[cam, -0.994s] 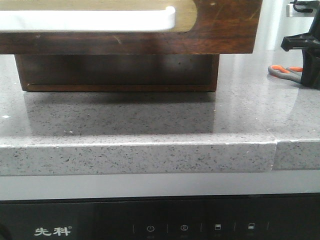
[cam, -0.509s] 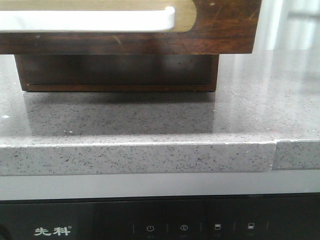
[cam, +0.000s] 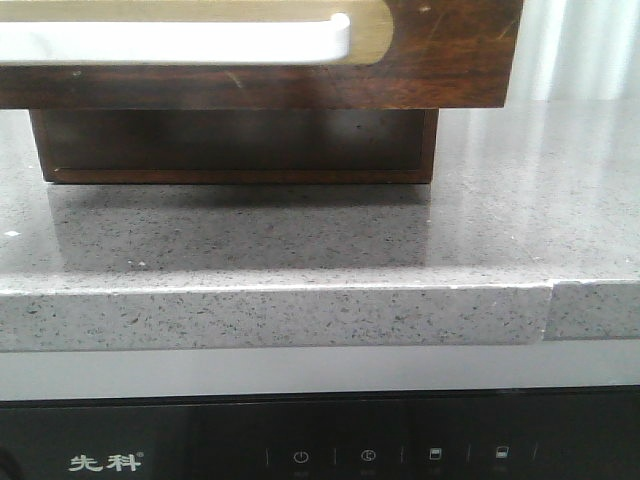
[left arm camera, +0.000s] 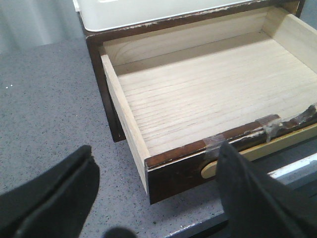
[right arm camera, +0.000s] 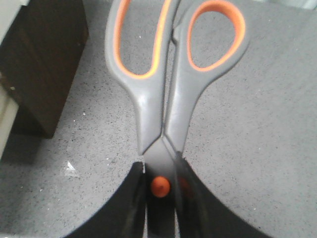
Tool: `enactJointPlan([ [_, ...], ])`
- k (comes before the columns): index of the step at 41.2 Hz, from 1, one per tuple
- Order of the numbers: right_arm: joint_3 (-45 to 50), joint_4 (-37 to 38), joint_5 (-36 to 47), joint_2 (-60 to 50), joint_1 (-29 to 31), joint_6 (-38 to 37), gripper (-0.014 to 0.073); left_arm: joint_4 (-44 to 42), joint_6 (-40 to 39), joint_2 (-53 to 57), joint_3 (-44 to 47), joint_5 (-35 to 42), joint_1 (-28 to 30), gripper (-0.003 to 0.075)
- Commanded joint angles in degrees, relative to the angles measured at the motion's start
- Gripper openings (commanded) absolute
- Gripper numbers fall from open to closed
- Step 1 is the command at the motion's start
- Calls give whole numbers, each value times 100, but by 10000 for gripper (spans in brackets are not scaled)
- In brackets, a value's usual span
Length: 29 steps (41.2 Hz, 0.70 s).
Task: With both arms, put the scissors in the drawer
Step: 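Close the right gripper on the scissors blades and lift, then carry the scissors with the right gripper over the open drawer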
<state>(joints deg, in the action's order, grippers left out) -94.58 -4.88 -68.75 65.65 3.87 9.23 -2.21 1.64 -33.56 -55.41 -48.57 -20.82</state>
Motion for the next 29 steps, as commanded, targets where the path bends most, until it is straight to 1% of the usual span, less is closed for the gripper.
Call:
enactJointPlan([
  [1,-149,-208,270,-382,10,191,58,34,-46,-70,-176,532,-51,494],
  [4,-149,-547,261,-563,10,422,58,34,-46,-70,-176,532,-51,494],
  [8,-149,-1250,229,-690,10,896,58,34,-46,-70,-176,532,-51,494],
  [15,-149,-2694,64,-702,10,2233,58,34,-46,-70,-176,532,-51,494],
  [22,-149,-4222,-295,-672,-15,3572,58,34,-46,-70,-176,532,-51,494],
  [25,-149,-4713,-448,-672,-15,4132,58,34,-46,-70,-176,532,-51,494],
  [29,-149,-5048,-487,-672,-15,4459,58,34,-46,-70,-176,532,-51,494],
])
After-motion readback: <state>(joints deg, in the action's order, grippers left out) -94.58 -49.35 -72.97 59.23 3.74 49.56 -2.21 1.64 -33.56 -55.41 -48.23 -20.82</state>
